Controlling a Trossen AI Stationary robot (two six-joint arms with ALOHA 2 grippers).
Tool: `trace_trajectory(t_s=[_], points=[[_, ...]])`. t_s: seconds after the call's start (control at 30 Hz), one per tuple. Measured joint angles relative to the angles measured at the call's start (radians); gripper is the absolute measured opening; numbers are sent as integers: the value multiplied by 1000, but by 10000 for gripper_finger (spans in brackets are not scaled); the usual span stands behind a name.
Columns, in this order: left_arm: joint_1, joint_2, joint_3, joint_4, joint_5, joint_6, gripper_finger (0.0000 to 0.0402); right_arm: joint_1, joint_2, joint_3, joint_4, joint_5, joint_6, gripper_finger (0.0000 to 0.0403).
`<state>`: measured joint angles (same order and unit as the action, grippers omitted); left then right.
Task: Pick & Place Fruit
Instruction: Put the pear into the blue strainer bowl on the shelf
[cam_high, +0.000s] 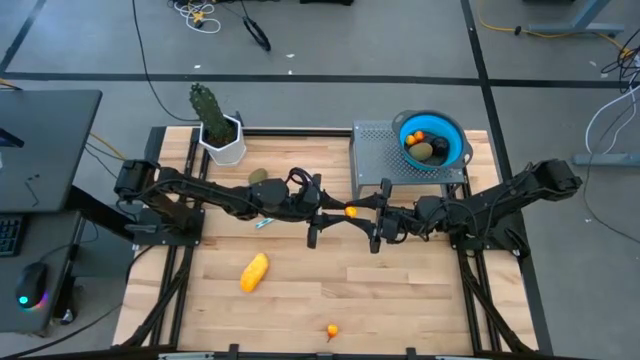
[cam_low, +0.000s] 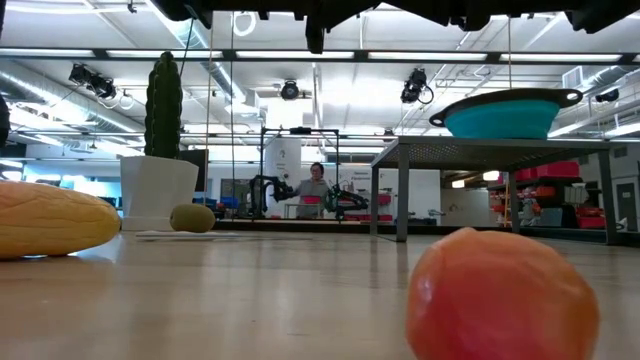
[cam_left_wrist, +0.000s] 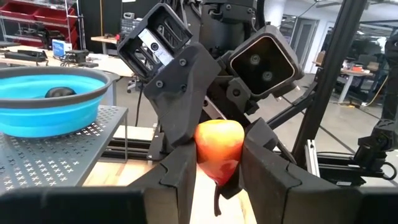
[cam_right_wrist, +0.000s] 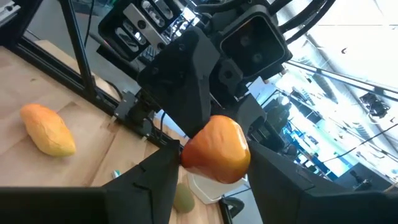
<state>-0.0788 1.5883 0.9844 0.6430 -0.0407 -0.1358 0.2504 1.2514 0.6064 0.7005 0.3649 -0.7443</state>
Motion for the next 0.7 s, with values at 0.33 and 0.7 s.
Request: trace_trajectory(t_s=[0.33,0.7], points=[[0,0,0,-1,-1,-2,130,0,0,0,0,1,1,174],[-1,0,1,-23,-69,-6,133,0,0,0,-5,5,6,155]])
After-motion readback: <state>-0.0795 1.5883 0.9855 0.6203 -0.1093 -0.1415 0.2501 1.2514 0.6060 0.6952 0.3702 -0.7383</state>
